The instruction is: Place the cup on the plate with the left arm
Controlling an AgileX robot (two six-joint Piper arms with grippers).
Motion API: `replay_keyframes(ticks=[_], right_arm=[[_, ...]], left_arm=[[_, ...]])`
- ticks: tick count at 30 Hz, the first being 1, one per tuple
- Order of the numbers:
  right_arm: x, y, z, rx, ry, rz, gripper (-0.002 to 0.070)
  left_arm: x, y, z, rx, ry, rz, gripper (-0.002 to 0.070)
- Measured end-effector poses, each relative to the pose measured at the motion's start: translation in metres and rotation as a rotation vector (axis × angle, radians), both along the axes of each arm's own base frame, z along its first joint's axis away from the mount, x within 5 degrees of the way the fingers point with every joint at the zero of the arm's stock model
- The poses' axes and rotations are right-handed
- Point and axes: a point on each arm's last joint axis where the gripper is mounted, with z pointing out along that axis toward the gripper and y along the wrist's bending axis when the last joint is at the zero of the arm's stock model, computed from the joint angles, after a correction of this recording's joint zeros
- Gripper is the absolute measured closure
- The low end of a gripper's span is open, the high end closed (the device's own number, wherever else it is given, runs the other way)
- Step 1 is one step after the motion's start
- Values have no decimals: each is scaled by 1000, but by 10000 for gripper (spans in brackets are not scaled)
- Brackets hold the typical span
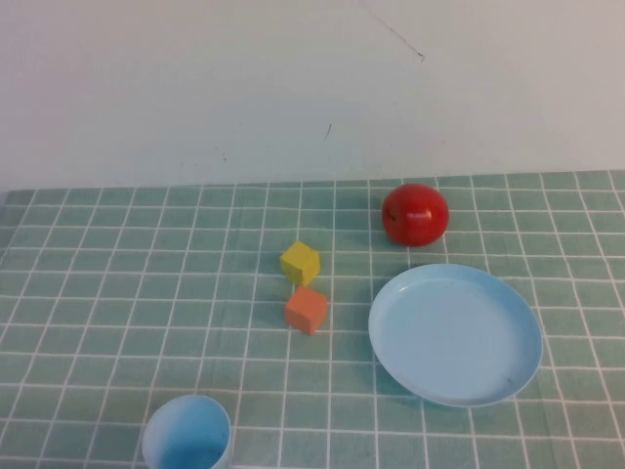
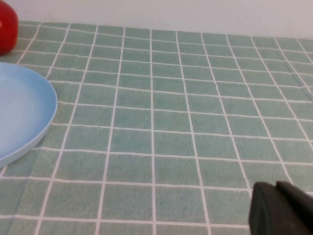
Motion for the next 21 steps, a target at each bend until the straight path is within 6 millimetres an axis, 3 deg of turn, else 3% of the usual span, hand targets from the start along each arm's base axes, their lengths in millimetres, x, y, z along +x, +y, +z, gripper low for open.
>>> replay_keyframes(ticks=[10,21], right_arm=[[0,0,0,0,0,0,678],[0,0,0,0,0,0,678]], left_arm=[[1,0,2,0,-32,-4,678],[2,-5,45,-18,-524,-56,678]])
